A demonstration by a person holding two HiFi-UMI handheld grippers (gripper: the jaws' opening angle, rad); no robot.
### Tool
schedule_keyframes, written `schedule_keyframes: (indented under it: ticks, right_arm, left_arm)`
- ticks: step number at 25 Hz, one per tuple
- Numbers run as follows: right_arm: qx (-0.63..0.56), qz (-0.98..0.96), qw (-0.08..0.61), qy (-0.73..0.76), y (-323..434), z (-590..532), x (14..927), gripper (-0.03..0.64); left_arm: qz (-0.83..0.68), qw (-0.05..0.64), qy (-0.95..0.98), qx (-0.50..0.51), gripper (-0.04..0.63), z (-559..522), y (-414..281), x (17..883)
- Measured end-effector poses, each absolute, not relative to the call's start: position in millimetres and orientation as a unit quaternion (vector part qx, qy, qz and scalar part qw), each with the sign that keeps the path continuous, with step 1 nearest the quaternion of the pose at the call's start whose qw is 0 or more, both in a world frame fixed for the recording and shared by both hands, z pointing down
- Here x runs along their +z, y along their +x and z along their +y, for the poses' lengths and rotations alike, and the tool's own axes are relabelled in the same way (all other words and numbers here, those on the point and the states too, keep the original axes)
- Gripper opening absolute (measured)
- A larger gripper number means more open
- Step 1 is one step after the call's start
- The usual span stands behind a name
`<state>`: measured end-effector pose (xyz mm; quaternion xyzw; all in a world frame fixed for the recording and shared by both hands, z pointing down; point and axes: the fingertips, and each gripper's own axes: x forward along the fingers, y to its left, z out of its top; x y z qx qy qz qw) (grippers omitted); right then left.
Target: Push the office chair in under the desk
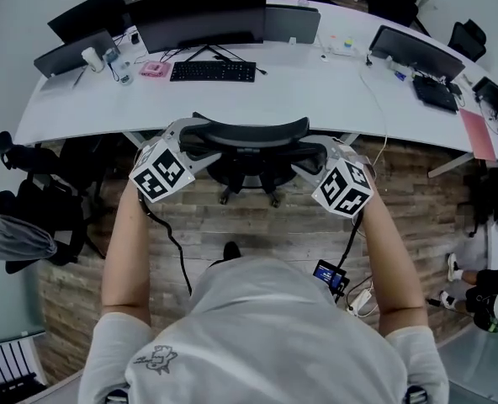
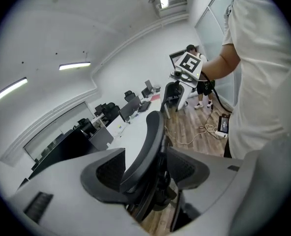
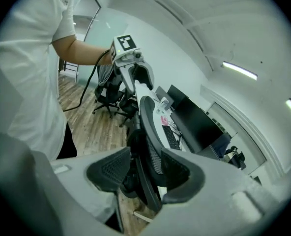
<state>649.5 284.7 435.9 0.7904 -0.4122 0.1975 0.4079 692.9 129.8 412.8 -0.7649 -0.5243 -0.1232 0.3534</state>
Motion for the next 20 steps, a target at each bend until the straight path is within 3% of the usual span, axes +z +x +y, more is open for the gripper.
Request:
schedule_keyframes:
  ticks: [5,12,17,20]
  right_arm:
    - [0.179,-0.395,0.328,0.839,621.9,295.8,422.6,0.185]
    - [0.139,-0.393,0.229,0.88,577.6,303.1,410.2,0.102]
    - [0.099,-0.389,0.193,0.895,550.4,309.9,401.6,0.005]
    - [0.088,-0.395,0.177,0.897,532.8,312.2,400.2,0.005]
  left_arm:
    - [-0.522,0.254,-0.808,-0.099,0.258,160.8,649.7,398.2]
    - [-0.484,0.157,-0.858,-0.071,0.239,188.7,595.1,385.2]
    - [-0.45,0.116,-0.884,-0.045,0.146,196.4,558.0,381.4]
    - [-0.421,0.093,-0.902,-0.025,0.063,193.0,538.2,377.6]
